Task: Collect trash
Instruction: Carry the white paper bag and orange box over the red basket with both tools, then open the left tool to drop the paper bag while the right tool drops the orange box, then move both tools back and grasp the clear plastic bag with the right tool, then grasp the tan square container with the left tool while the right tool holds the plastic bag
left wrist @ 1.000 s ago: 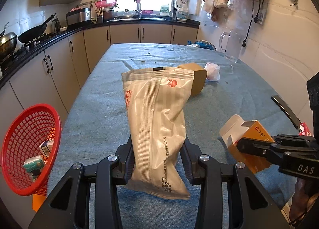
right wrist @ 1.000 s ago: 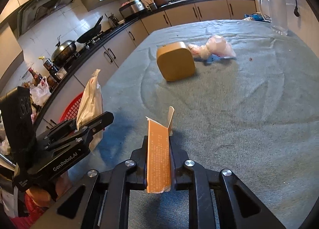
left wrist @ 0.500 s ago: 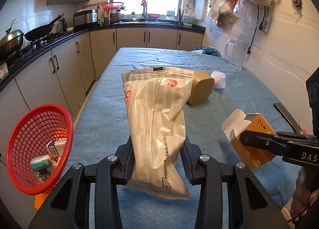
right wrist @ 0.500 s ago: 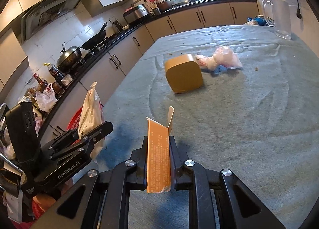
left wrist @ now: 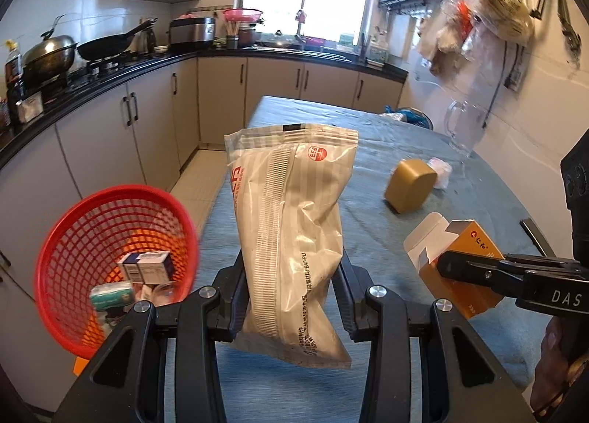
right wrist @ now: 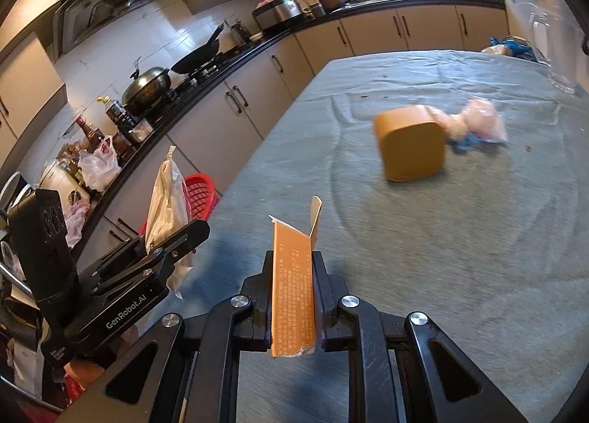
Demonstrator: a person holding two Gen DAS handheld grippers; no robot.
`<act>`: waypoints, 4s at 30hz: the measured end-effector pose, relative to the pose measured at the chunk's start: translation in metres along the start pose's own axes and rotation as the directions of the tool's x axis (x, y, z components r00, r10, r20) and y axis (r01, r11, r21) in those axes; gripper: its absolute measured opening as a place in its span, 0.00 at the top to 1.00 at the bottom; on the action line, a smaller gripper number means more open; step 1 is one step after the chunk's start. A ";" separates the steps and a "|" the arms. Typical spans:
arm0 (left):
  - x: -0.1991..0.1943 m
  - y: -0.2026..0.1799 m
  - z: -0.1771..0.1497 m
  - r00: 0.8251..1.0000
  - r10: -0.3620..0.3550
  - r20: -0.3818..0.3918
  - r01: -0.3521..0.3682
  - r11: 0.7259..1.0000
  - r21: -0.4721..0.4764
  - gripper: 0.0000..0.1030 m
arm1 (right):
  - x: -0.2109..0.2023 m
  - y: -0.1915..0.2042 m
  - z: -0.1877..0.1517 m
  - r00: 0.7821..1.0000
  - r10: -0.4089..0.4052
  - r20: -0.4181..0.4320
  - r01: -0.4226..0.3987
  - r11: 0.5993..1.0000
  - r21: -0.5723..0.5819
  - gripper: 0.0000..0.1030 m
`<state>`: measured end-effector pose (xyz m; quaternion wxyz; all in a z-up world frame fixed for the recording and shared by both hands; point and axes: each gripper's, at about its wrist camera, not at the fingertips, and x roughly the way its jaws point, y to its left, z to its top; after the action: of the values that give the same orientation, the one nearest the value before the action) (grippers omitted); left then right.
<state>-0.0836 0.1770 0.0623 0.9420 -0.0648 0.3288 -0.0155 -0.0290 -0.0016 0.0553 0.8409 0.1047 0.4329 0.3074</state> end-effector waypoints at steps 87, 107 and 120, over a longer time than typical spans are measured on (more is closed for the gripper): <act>0.027 -0.042 0.021 0.997 -0.063 -0.055 0.070 0.989 0.130 0.29 | 0.048 -0.195 0.119 0.987 -0.163 -0.002 0.140 0.839 0.527 0.62; 0.134 -0.123 0.094 0.944 -0.262 -0.199 0.316 0.890 0.329 0.17 | -0.039 -0.214 0.074 0.975 -0.106 0.197 0.008 0.896 0.444 0.80; 0.157 -0.153 0.062 0.928 -0.235 -0.289 0.342 0.845 0.411 0.64 | -0.034 -0.210 0.075 0.978 -0.091 0.190 0.001 0.904 0.428 0.80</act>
<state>0.0798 0.0215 0.0340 0.8737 0.1101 0.4079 -0.2413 0.1045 -0.1809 0.0301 0.8450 0.3064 0.4025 0.1733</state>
